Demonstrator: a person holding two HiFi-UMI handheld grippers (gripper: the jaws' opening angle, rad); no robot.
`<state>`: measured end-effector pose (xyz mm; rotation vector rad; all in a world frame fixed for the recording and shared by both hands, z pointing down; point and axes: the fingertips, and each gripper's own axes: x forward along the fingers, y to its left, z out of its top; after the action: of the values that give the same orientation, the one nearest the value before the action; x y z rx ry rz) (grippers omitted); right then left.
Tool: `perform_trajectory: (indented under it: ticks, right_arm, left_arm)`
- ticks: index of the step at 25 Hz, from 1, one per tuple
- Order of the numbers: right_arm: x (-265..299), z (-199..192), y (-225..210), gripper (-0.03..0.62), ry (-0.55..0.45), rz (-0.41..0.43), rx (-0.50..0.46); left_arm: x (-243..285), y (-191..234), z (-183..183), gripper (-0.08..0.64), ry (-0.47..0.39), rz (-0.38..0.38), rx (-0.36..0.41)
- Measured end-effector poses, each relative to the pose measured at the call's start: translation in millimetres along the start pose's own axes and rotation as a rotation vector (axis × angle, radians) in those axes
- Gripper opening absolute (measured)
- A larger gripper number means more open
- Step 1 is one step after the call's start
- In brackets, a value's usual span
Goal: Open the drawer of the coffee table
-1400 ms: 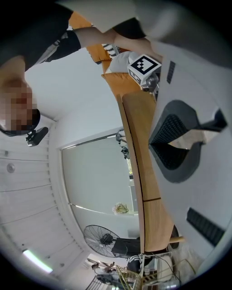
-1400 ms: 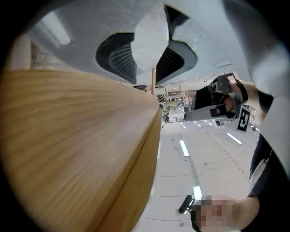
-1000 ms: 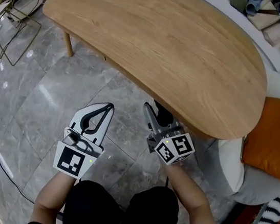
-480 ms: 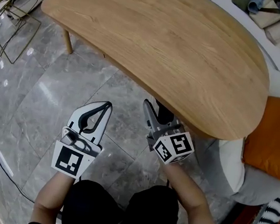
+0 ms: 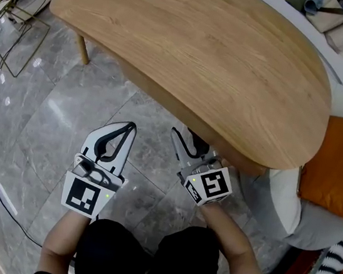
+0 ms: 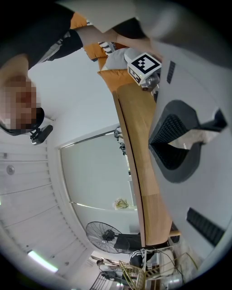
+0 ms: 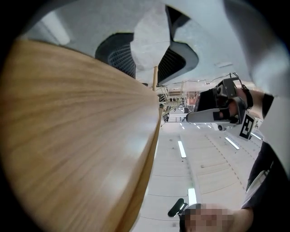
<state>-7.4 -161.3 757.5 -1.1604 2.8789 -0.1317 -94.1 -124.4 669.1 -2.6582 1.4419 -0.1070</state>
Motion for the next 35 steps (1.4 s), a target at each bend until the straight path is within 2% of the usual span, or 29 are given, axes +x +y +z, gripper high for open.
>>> perform_trajectory:
  ticks: [8, 12, 15, 22, 26, 35]
  right_arm:
    - [0, -8, -10, 0.144, -0.011, -0.027, 0.102]
    - [5, 3, -11, 0.144, -0.042, -0.014, 0.103]
    - [3, 2, -10, 0.144, -0.032, -0.039, 0.12]
    - [1, 0, -2, 0.144, -0.002, -0.051, 0.04]
    - [-2, -1, 7, 0.144, 0.006, -0.029, 0.029]
    - [-8, -1, 37, 0.144, 0.007, 0.041, -0.084]
  left_arm:
    - [-4, -2, -1, 0.006, -0.006, 0.001, -0.006]
    - [-7, 0, 1, 0.007, -0.005, 0.009, -0.004]
    - [-12, -1, 4, 0.006, -0.008, 0.01, 0.003]
    - [-23, 4, 9, 0.006, -0.008, 0.024, 0.018]
    - [-25, 0, 12, 0.006, -0.015, 0.014, 0.019]
    - [-31, 2, 9, 0.006, -0.007, 0.022, 0.02]
